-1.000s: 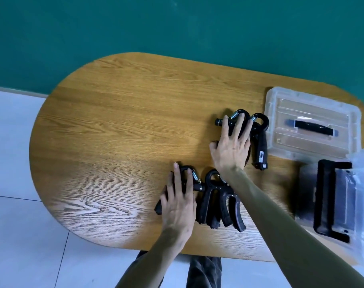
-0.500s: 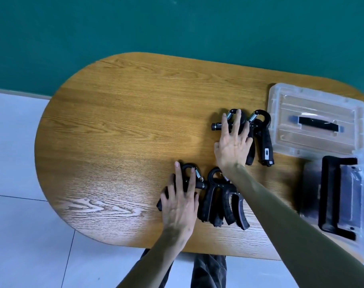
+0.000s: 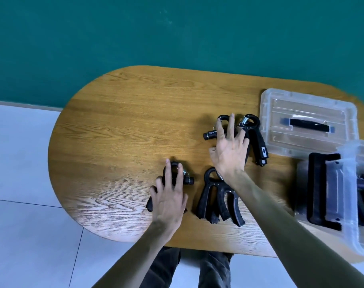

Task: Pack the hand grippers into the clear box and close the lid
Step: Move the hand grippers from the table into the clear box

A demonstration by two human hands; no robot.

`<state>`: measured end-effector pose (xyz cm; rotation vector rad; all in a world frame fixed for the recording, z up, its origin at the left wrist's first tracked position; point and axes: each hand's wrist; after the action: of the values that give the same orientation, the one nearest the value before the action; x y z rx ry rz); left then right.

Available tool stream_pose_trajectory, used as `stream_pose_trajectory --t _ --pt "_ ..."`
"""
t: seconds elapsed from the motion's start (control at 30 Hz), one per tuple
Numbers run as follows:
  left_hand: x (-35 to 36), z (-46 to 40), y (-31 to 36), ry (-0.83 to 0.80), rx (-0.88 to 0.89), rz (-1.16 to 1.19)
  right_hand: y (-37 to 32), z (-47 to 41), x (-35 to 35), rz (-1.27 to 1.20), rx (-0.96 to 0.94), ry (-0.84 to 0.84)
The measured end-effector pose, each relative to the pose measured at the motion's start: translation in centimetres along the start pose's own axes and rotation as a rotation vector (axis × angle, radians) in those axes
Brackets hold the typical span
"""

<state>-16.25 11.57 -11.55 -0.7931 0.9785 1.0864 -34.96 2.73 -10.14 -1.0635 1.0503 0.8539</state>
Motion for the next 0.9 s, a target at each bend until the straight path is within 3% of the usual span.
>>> stream_pose_trajectory --t 0.4,0.9 --pt "-9.8 0.3 5.9 0.144 -0.190 0.038 3.4 8.2 -8.4 -0.077 -0.041 0.031" --pt "-18.8 3.7 19.2 0.265 -0.166 0.125 12.0 12.4 -19.3 -0.190 0.050 0.158"
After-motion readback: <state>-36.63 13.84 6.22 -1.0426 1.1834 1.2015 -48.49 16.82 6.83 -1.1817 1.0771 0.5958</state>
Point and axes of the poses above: each hand's wrist, its own z-axis away from the middle knuckle, its own x-axis out of the palm, y = z × x, and after that the axes turned 14 degrees about -z, right-handed
